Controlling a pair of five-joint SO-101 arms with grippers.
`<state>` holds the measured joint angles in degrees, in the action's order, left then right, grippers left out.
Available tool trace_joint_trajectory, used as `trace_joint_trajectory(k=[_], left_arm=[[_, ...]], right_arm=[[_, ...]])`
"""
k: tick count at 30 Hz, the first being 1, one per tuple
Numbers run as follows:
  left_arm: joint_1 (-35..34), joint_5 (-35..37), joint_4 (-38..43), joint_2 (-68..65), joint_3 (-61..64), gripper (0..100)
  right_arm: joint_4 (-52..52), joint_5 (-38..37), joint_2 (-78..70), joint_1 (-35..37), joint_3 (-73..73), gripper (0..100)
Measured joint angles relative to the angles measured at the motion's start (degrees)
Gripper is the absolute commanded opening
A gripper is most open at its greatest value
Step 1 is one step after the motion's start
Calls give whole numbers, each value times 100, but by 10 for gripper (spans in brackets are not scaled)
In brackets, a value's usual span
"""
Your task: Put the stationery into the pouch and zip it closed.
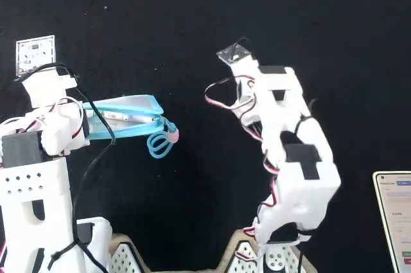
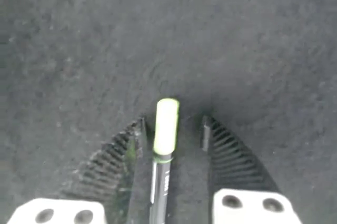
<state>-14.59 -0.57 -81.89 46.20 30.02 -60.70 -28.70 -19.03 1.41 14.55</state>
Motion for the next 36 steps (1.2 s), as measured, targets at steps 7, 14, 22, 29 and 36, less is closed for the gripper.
trace_joint_trajectory(k=[7, 14, 22, 29, 36], left_arm=[[0, 0, 0, 0, 0, 30], [0, 0, 0, 0, 0, 30], [0, 0, 0, 0, 0, 30], [0, 0, 0, 0, 0, 30], [0, 0, 0, 0, 0, 30]], right_arm=[[-9, 0, -334, -79, -325, 29], [-475, 0, -114, -79, -422, 10], [-1398, 220, 2215, -79, 97, 10], [-1811, 624, 5196, 457, 589, 11], [-1802, 1644, 8009, 2119, 695, 11]])
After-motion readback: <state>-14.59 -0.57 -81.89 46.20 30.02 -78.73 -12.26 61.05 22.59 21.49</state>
